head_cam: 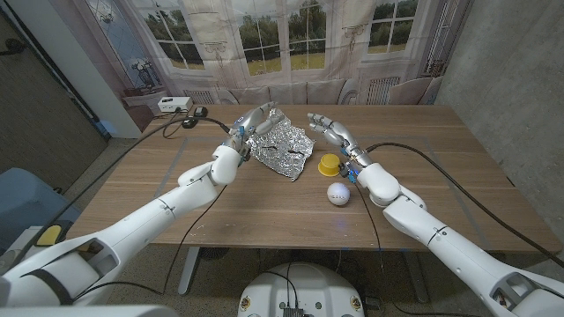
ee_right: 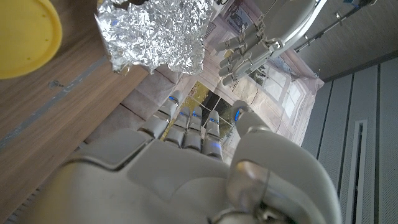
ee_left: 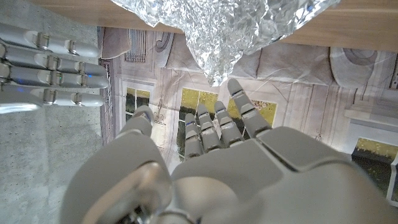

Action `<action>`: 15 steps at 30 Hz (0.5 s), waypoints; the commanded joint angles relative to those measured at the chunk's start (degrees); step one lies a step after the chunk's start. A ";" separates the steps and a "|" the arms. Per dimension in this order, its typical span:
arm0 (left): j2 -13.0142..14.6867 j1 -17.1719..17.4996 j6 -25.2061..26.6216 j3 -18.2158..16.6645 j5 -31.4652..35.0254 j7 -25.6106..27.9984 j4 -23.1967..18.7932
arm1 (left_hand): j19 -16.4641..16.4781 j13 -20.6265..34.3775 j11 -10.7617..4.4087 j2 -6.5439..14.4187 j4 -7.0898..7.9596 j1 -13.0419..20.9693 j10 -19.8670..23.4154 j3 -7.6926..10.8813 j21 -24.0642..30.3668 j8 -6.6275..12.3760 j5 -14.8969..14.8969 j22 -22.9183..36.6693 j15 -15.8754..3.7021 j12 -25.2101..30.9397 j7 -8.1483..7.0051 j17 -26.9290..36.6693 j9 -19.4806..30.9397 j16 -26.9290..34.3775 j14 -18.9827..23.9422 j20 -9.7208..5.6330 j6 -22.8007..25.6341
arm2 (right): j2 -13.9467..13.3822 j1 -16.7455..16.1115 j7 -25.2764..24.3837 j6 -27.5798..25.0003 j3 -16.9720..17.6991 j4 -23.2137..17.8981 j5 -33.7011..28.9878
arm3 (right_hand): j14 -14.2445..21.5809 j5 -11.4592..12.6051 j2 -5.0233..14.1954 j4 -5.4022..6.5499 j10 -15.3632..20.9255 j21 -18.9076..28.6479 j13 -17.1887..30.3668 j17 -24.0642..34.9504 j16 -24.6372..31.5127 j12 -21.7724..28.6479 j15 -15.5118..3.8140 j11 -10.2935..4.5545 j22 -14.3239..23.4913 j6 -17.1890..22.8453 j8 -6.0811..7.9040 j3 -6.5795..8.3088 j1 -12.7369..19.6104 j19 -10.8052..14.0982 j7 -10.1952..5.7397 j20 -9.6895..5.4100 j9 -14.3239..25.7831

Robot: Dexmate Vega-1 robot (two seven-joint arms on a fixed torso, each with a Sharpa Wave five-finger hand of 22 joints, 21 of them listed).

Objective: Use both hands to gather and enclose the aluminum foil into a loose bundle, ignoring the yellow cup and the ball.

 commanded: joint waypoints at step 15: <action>3.09 -6.47 12.30 3.14 1.88 -20.96 -2.62 | -1.32 0.15 -1.27 -2.11 -3.03 5.76 -4.15 1.44 -3.67 1.11 0.25 0.12 -0.59 -0.21 -2.74 0.00 0.33 0.22 -2.70 -0.36 -0.25 | -5.07 8.91 3.76 -24.24 -9.28 -9.15 -17.93 | -7.28 6.11 -5.69 0.80 -5.86 -0.21 -0.06 0.29 0.19 0.52 0.55 -2.22 0.23 -1.54 1.39 2.81 7.25 -7.09 -1.72 2.91 0.27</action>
